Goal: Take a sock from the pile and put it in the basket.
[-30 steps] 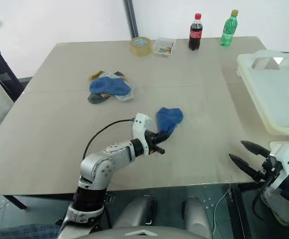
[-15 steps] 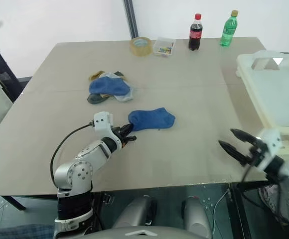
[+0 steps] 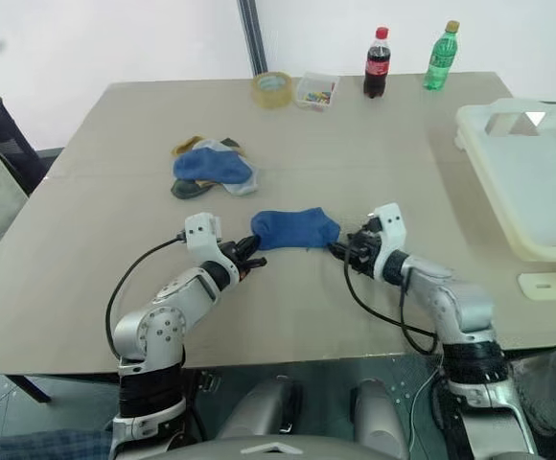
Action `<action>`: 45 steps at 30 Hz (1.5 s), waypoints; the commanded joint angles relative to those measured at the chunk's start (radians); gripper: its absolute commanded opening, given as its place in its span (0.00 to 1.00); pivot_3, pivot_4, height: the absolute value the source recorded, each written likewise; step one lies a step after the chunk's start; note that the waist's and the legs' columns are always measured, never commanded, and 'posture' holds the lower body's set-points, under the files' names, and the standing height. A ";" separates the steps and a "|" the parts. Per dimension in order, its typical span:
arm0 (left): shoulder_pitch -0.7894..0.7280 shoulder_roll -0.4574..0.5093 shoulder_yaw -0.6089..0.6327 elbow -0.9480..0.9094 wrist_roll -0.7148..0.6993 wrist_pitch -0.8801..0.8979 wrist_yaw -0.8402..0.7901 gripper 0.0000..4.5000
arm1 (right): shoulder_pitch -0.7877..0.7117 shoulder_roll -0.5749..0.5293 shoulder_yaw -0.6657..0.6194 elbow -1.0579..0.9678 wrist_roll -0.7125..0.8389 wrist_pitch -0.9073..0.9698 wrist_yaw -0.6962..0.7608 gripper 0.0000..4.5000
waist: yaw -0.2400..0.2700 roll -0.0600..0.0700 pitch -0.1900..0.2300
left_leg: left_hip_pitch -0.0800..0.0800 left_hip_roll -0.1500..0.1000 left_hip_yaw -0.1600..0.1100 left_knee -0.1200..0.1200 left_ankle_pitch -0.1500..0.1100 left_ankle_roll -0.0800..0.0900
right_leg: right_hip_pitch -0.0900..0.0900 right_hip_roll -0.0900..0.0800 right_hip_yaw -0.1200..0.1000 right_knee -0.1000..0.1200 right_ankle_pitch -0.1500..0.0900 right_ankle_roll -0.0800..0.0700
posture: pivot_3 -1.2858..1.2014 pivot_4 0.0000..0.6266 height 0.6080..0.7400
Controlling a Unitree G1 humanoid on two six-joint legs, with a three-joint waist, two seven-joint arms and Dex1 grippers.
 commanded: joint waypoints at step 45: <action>0.072 0.194 -0.250 -0.087 -0.042 0.159 -0.216 0.66 | 0.274 -0.277 -0.313 -0.418 0.132 0.307 -0.077 0.87 | -0.016 0.000 0.000 | -0.002 0.002 0.000 -0.002 -0.003 0.005 | -0.002 0.000 0.000 -0.001 0.000 0.000 | 0.52 0.24 1.00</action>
